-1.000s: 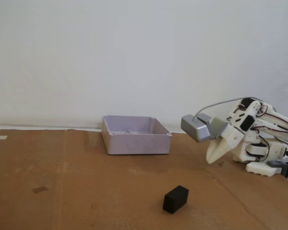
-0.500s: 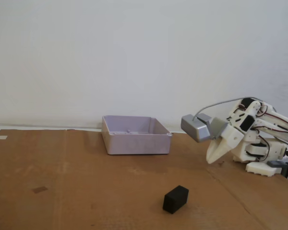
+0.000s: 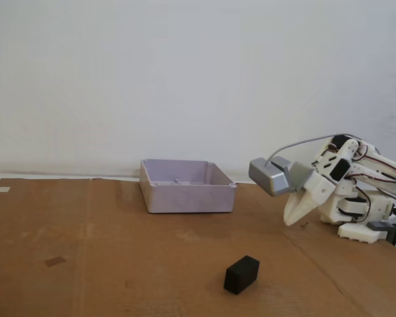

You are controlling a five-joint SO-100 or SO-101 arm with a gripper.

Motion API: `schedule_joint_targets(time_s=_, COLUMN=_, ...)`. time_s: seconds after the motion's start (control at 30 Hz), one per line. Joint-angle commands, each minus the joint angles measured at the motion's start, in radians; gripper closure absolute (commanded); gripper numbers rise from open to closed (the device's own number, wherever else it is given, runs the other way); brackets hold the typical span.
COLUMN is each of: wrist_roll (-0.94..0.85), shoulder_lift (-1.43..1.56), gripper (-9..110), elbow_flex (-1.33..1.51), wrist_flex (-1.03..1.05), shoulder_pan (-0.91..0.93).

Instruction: Grasp a block and put it in the box.

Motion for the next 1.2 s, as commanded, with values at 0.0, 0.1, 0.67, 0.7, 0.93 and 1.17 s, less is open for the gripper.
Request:
schedule_joint_targets(time_s=0.0, wrist_roll=0.009, shoulder_lift=0.023, gripper=101, elbow_flex=0.04, wrist_flex=0.178, shoulder_pan=0.008)
schedule_joint_targets(time_s=0.1, wrist_roll=0.011, shoulder_lift=0.023, gripper=101, elbow_flex=0.04, wrist_flex=0.178, shoulder_pan=0.008)
schedule_joint_targets(time_s=0.67, wrist_roll=0.014, shoulder_lift=-0.015, gripper=101, elbow_flex=-0.08, wrist_flex=0.178, shoulder_pan=0.008)
schedule_joint_targets(time_s=0.7, wrist_roll=0.014, shoulder_lift=-0.035, gripper=101, elbow_flex=-0.094, wrist_flex=0.178, shoulder_pan=0.008)
schedule_joint_targets(time_s=0.93, wrist_roll=0.014, shoulder_lift=-0.172, gripper=101, elbow_flex=-0.233, wrist_flex=0.147, shoulder_pan=0.008)
schedule_joint_targets(time_s=1.17, wrist_roll=0.014, shoulder_lift=-0.316, gripper=101, elbow_flex=-0.35, wrist_flex=0.017, shoulder_pan=0.006)
